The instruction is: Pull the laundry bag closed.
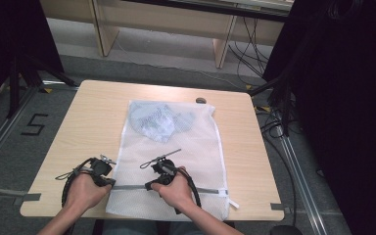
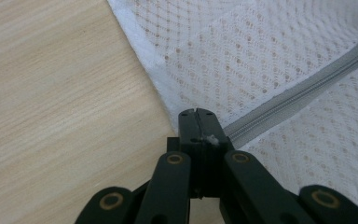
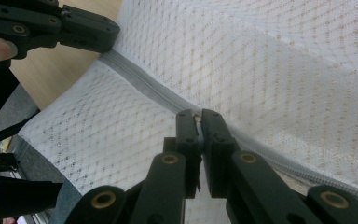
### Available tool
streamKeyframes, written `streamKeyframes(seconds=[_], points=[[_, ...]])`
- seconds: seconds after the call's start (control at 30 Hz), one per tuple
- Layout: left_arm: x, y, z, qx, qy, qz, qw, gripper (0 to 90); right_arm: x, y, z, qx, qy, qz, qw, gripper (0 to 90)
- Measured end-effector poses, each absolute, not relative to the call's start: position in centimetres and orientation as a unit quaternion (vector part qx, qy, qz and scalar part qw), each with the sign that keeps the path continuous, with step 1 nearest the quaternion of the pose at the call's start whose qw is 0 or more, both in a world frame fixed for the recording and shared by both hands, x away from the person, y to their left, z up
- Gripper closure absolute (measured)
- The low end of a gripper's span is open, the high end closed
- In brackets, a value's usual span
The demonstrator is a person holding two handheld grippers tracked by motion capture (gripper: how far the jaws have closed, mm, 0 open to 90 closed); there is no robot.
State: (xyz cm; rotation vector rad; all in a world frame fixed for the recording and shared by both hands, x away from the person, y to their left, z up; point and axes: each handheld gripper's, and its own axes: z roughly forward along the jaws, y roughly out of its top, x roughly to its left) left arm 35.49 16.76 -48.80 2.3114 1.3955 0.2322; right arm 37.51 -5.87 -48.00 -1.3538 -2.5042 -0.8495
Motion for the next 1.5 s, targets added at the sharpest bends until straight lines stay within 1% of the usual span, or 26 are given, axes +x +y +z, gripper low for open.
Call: streamKeyframes(seconds=[0.17,0.2,1.23,1.5], points=[[35.5,16.8,-48.8,0.833,0.503,0.084,0.214,90.0,37.4,-6.0,-47.9,-0.457,-0.838,-0.284,0.084,87.1],[35.5,16.8,-48.8,0.833,0.502,0.083,0.215,90.0,37.5,-6.1,-48.0,-0.444,-0.844,-0.292,0.078,87.1],[35.5,16.7,-48.7,0.835,0.502,0.086,0.209,90.0,37.3,-7.5,-47.7,-0.465,-0.835,-0.282,0.083,87.1],[35.5,16.7,-48.8,0.835,0.501,0.087,0.213,90.0,37.5,-8.0,-47.7,-0.458,-0.838,-0.287,0.071,87.1]])
